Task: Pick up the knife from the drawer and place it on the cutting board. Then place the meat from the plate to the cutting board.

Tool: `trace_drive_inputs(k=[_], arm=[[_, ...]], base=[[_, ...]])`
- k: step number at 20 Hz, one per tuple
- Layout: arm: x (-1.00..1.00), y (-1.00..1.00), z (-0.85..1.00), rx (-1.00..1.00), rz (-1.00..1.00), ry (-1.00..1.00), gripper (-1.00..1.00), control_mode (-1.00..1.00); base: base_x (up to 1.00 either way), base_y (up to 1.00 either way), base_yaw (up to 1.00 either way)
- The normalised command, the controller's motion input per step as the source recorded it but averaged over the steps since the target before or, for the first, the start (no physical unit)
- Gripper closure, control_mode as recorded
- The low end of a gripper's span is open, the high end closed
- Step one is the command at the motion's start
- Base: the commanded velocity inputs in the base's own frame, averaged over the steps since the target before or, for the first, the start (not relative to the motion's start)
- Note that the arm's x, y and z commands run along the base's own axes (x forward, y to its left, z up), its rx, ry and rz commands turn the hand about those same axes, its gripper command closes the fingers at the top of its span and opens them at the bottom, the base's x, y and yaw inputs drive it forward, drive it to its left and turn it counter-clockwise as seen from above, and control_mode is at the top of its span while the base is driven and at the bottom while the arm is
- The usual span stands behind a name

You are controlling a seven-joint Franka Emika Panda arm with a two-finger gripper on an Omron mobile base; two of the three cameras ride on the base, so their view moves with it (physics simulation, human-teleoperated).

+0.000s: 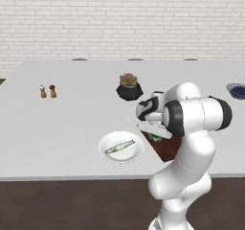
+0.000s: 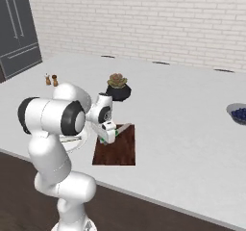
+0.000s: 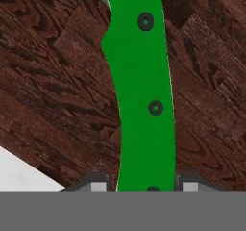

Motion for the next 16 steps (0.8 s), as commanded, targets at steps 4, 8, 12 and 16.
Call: trace_drive_inputs(k=[4,8,12,16], arm=[[-0.5,0.14,0.76,0.03,0.03,-0.13,-1.0,-1.0],[-0.42,0.7,0.82,0.0,0.02,-0.05,-1.0,-1.0],[-0.06,1.0,0.49,0.0,0.0,0.0,-1.0,-1.0],[0.0,1.0,0.04,0.0,0.0,0.02,-1.0,-1.0]], base=[[0.0,0.0,0.0],[0.0,0.0,0.0],[0.0,0.0,0.0],[0.0,0.0,0.0]])
